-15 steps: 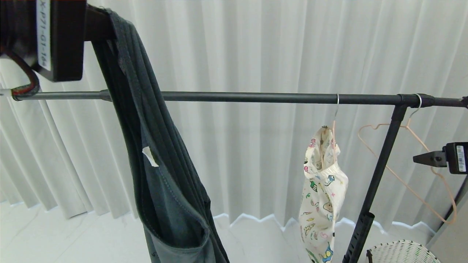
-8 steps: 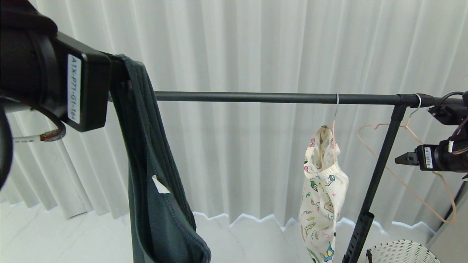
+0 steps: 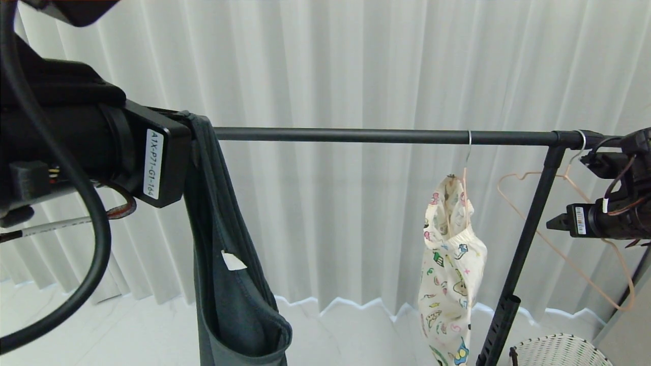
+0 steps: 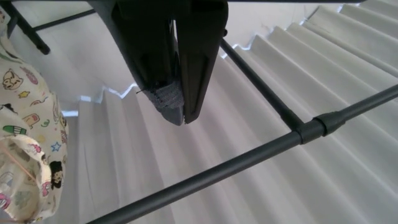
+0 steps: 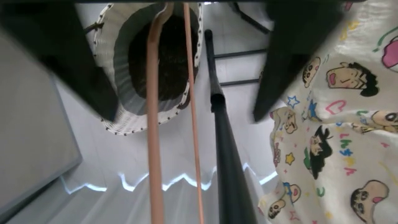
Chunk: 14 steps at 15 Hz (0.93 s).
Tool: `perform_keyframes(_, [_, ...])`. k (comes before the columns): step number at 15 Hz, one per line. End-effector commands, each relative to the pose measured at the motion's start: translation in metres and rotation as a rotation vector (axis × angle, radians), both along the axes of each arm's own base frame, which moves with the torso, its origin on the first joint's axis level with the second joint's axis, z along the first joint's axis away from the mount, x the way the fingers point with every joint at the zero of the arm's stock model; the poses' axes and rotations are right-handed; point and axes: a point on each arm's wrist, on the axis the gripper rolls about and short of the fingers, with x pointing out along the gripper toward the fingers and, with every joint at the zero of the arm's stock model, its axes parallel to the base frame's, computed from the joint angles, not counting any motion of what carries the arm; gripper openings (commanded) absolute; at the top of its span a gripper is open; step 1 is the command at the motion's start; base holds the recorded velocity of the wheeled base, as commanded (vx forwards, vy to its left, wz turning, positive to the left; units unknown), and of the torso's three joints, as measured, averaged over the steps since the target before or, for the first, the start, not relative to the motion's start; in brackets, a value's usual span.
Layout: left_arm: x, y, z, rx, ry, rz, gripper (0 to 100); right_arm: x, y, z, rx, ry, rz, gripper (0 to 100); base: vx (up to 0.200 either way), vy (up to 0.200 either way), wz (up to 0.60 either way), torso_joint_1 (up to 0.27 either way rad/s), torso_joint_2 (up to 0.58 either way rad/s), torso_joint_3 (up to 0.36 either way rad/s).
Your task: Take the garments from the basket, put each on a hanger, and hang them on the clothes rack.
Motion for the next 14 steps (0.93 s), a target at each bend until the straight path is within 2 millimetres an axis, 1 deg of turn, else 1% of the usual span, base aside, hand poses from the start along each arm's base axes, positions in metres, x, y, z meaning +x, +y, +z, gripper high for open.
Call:
perform_keyframes(1, [0.000,0.001,-0.001,0.001,0.001,0.002,0,0.001,0.000,-0.001,0.000,0.004,0.001,0,0.000,0.000,0.00,0.000,0.00,0.000])
perform_keyframes(7, [-0.002,0.003,0.002,-0.008,-0.007,0.002,0,-0.004,-0.002,0.004,0.003,-0.017,-0.009,0,0.000,0.000,0.00,0.000,0.00,0.000])
perform_keyframes(11, [-0.004,0.005,0.003,-0.013,-0.011,0.002,0,-0.015,-0.002,0.018,0.004,-0.069,-0.006,0,0.000,0.000,0.00,0.000,0.00,0.000])
perform_keyframes(12, [-0.004,0.006,0.003,-0.014,-0.012,0.002,0,-0.022,-0.002,0.024,0.006,-0.093,-0.005,0,0.000,0.000,0.00,0.000,0.00,0.000])
perform_keyframes(14, [-0.005,0.006,0.003,-0.015,-0.013,0.002,0,-0.029,-0.003,0.031,0.008,-0.122,-0.007,0,0.000,0.000,0.00,0.000,0.00,0.000])
